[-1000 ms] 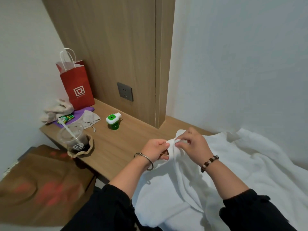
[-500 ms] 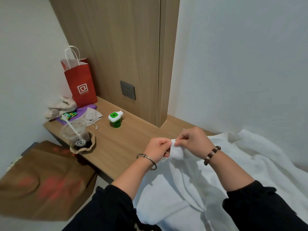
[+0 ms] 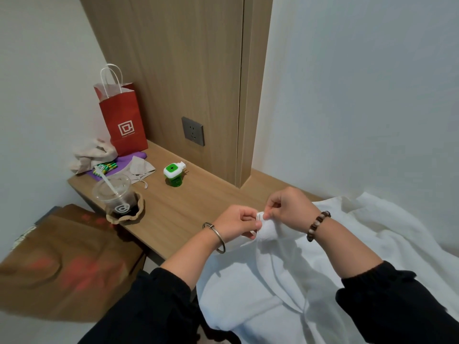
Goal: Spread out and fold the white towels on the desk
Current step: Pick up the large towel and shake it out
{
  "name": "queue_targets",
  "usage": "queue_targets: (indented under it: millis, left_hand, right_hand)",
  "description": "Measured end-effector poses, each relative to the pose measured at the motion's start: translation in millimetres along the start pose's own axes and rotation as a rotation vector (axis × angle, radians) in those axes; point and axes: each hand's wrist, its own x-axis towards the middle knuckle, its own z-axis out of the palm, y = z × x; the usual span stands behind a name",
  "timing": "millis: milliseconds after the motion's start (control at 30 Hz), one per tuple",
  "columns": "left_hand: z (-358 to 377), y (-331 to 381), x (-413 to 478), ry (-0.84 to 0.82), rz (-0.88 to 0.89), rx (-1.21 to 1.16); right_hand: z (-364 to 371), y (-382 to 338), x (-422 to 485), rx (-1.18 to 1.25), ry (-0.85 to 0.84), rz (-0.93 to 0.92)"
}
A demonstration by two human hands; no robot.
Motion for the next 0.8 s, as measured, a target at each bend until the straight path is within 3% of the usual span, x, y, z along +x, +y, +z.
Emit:
queue_targets:
  millis: [200,800]
  left_hand:
    - [-1.0,1.8,2.9,-0.029,0.015,0.175]
    - [-3.3,-12.2,8.3,-0.099,-0.064,0.128]
  right_hand:
    - [-1.8,-6.5,4.2,-0.122,-0.086,-0.068]
    - [3.9,-2.4,20.6,-0.095,-0.215,-0.119]
